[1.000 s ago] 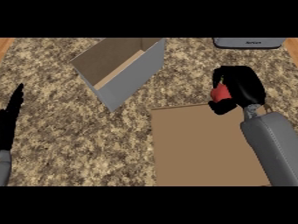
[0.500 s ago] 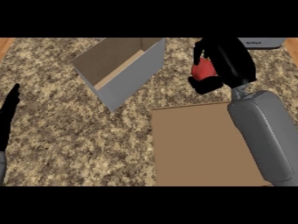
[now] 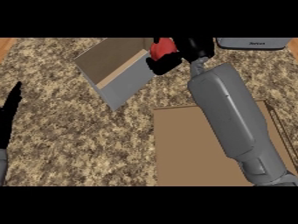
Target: Pick the bell pepper from the tray and place it in the cardboard box
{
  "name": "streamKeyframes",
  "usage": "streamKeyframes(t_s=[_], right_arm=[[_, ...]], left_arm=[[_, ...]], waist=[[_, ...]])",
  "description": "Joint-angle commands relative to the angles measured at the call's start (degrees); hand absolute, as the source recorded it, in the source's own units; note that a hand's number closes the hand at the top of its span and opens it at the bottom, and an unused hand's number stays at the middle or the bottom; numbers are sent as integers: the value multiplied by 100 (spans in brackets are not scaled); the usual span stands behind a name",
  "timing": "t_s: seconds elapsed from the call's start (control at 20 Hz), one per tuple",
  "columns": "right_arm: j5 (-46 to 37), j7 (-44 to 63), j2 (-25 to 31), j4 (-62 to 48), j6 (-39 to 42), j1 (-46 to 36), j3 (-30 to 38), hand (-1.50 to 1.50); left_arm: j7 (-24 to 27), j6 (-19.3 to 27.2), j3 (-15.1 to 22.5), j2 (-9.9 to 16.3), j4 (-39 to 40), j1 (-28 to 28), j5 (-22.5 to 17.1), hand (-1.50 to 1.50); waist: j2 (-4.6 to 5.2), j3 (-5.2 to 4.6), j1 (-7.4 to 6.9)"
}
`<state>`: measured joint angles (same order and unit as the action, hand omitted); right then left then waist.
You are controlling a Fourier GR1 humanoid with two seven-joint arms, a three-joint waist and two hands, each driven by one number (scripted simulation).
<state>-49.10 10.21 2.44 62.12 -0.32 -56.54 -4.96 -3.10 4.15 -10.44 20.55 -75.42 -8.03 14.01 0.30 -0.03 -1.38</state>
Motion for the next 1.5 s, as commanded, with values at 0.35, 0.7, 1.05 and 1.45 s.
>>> streamKeyframes(t_s=[0.35,0.7,1.05,1.45], right_arm=[[1056,-80,-241,-2942,-1040,-1888,527,150],[1391,-268,-243,-4132,-1526,-2383,319,150],[1553,61,-244,-4871,-1849,-2465,493,-150],[2094,-510,-244,-5069,-2073,-2316,724,-150]], left_arm=[[132,35,201,-243,198,-256,127,0],[-92,53,330,-292,219,-574,258,0],[110,-71,328,-251,141,-498,183,0],[-2,26,459,-391,117,-667,300,0]], waist=[[91,-4,-214],[176,-9,-427],[257,-12,-641],[258,-2,-759]])
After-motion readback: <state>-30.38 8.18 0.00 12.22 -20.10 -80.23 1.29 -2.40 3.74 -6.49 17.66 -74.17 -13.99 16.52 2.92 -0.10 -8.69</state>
